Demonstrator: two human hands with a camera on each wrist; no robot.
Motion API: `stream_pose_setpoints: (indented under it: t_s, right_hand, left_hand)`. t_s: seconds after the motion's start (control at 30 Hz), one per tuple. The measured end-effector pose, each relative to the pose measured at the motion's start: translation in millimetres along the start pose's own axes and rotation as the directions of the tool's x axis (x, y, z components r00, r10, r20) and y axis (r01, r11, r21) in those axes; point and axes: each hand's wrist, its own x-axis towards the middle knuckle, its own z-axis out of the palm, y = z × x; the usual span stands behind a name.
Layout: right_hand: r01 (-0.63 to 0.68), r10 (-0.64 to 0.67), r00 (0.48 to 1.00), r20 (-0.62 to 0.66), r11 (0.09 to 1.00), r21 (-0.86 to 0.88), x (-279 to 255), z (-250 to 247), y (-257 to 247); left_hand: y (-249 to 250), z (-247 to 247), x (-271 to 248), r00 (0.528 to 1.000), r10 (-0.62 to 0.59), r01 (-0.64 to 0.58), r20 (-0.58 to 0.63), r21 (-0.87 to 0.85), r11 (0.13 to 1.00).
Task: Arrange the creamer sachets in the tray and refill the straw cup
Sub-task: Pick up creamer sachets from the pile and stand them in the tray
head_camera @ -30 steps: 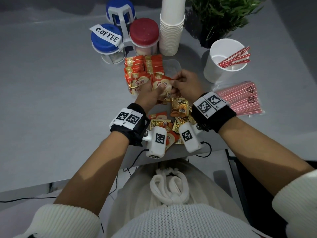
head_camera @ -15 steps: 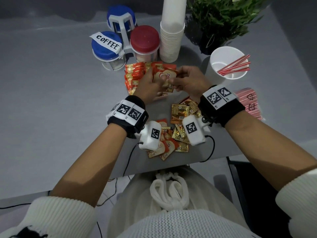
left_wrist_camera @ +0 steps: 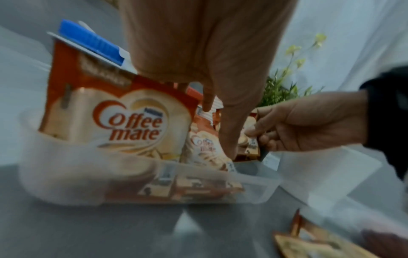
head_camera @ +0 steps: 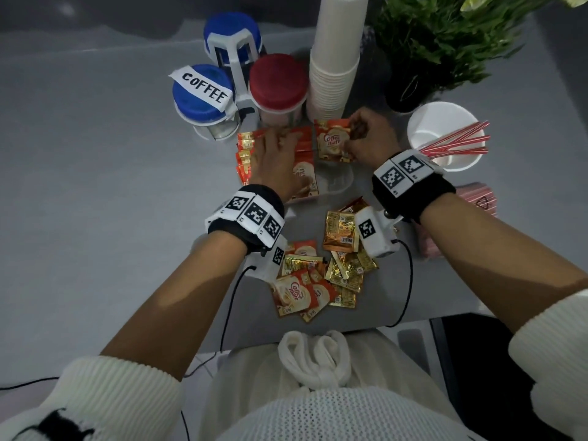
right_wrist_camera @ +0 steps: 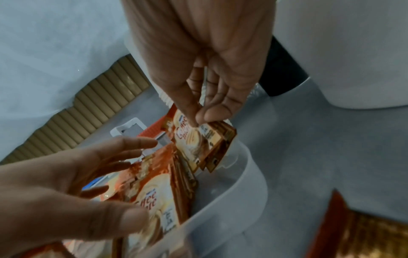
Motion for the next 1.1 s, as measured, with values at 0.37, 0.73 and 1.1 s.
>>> stream_pose_setpoints:
  t_s: [0.37, 0.73, 1.1]
  right_hand:
    - [0.202, -0.168, 0.970, 0.176, 0.958, -0.202, 21, 14, -3]
    - [0.160, -0.111, 0.964, 0.243, 0.969, -0.190, 22, 15, 10]
    - [0.413, -0.282, 0.889, 0.362, 0.836, -0.362, 13, 29, 21]
  left_hand:
    - [-5, 7, 16, 0.990, -0.019, -0.022, 0.138, 0.286, 0.958]
    - [-11, 2, 20, 0.983, 0.051, -0.108, 0.174, 0.338, 0.935]
    - [-8, 0, 17, 0.977, 0.018, -0.102, 0.213, 0.392, 0.914]
